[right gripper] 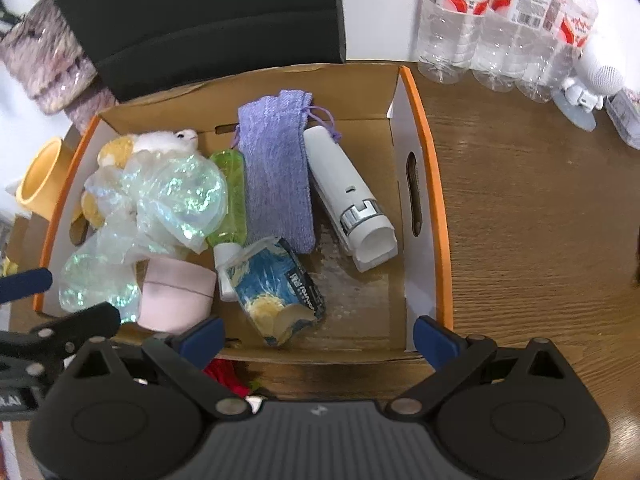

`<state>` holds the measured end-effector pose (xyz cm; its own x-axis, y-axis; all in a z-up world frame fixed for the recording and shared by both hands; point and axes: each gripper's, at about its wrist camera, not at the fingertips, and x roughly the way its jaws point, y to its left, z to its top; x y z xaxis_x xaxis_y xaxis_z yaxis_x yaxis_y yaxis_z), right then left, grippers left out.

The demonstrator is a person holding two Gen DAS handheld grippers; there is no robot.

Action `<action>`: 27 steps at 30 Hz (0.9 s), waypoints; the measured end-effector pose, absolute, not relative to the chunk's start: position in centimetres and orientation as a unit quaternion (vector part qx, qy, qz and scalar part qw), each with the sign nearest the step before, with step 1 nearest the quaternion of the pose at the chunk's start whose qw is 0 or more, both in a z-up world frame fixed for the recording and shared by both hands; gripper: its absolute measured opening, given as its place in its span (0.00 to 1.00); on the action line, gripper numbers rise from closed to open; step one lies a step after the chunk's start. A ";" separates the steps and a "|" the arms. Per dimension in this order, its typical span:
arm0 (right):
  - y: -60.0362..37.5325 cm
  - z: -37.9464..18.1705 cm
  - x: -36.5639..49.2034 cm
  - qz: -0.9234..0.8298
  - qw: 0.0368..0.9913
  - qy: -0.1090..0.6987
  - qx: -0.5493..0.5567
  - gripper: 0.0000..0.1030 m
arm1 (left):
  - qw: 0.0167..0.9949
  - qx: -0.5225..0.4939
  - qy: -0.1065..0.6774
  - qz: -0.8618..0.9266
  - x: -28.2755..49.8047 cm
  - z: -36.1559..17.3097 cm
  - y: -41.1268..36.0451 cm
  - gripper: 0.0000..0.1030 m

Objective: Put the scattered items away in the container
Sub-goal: 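Withdraw both tools from the box back over the table items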

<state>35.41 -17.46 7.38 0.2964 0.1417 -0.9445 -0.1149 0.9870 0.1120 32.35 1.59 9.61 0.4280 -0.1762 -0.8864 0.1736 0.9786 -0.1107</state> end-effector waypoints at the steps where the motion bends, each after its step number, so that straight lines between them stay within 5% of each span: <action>1: -17.3 7.5 35.3 0.082 0.805 0.587 0.006 0.98 | 0.842 -0.001 0.528 -0.110 32.3 9.6 1.5 1.00; 27: -17.9 11.0 30.2 0.108 0.816 0.568 0.008 0.98 | 0.845 0.031 0.533 -0.032 28.0 10.6 1.4 1.00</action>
<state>30.22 -17.87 10.96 0.3322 0.1851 -0.9249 -0.1668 0.9766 0.1356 28.05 1.38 10.61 0.4302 -0.0200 -0.9025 0.0866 0.9961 0.0192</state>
